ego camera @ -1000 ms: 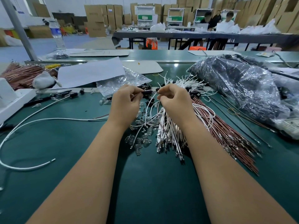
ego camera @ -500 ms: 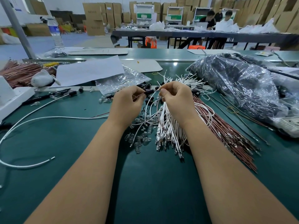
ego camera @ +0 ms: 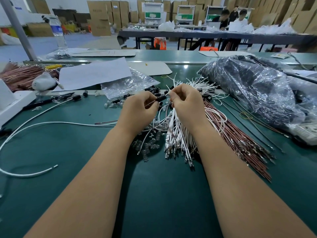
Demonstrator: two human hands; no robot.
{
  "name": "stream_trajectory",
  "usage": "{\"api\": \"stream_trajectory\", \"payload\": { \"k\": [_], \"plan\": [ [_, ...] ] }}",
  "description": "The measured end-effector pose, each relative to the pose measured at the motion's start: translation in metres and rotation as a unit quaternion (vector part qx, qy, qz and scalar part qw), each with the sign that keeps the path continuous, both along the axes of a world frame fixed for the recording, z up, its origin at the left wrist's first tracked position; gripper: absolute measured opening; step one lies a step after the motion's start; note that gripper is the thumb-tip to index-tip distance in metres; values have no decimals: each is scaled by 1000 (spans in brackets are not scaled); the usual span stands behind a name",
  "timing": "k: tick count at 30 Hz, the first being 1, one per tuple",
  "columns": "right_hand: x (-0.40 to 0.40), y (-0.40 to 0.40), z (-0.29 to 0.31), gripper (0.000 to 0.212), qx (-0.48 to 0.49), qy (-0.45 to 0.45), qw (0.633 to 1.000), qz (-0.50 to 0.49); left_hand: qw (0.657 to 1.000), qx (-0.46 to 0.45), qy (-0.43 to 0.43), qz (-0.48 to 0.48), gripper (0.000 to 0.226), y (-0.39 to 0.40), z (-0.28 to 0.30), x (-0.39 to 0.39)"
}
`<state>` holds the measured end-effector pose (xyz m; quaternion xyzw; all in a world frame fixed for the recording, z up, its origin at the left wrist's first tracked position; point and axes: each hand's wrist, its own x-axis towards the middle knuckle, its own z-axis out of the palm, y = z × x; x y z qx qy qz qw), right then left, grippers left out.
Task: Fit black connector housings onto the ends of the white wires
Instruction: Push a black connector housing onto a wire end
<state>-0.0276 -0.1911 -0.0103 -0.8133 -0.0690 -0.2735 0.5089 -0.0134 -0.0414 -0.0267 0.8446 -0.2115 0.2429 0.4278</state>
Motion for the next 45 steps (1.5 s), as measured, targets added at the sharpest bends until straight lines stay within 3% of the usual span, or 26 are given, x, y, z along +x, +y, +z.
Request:
{"api": "stream_trajectory", "payload": {
  "k": [4,19,25,39,45],
  "plan": [
    [0,0,1,13,-3,-3,1000,-2,1000,-8,14,-11,15,0,2,-1],
    [1,1,-2,9,-42,-14,999,5,998,-41,34,-29,6,2,2,-1],
    [1,0,-3,11,-51,-16,999,-1,997,-57,57,-16,16,-1,3,-2],
    [-4,3,-1,10,-99,-51,994,-4,996,-60,58,-18,9,0,7,-3],
    [-3,5,-3,7,-116,-55,992,-14,985,-108,117,-68,6,5,13,-5]
  ]
}}
